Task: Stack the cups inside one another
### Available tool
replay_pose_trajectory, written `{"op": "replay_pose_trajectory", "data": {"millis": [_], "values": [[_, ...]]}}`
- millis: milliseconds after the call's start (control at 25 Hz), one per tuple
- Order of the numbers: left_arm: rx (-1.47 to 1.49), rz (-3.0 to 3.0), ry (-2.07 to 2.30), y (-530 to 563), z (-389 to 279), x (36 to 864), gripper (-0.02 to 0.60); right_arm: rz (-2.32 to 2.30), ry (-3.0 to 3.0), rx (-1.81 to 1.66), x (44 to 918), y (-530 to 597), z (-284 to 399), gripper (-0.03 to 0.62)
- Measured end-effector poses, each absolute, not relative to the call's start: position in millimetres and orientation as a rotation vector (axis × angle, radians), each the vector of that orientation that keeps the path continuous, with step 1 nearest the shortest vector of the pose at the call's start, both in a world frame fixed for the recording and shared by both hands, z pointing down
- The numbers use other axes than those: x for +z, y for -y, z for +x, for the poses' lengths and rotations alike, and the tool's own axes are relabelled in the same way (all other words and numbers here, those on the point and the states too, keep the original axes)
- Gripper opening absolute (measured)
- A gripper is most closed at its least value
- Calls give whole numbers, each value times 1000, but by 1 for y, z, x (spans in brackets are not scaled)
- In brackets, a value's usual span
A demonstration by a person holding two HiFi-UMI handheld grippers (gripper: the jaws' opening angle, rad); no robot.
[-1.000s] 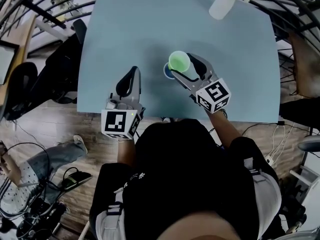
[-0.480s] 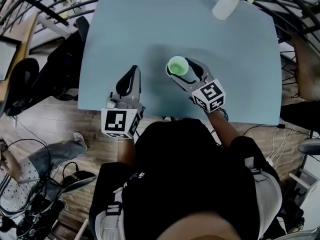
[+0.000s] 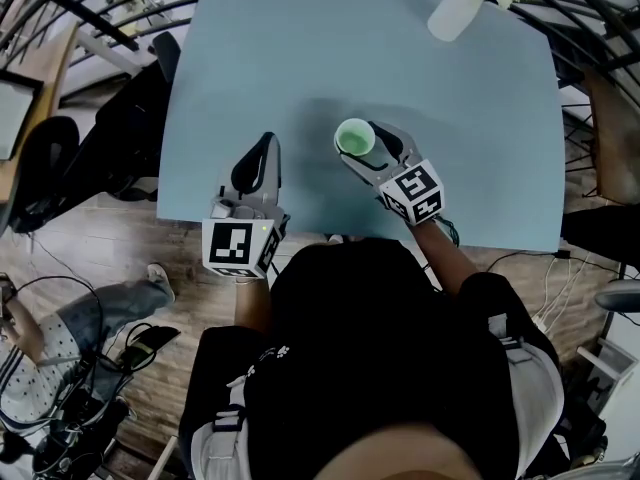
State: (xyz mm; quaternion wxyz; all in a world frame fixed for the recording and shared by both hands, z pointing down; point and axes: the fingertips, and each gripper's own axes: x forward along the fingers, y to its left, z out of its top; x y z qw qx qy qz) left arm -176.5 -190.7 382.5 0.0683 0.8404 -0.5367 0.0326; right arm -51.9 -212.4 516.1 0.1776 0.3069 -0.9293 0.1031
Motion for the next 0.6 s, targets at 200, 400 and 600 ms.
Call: {"op": "replay_pose_trajectory", "data": {"millis": [200, 400, 600], "values": [[100, 2523, 1620, 190, -179, 383, -15, 853, 2612, 281, 523, 212, -55, 339], [102, 2527, 1624, 190, -179, 382, -15, 836, 2591, 291, 531, 211, -54, 342], [99, 2530, 1626, 189, -180, 380, -15, 823, 2584, 307, 534, 209, -56, 350]]}}
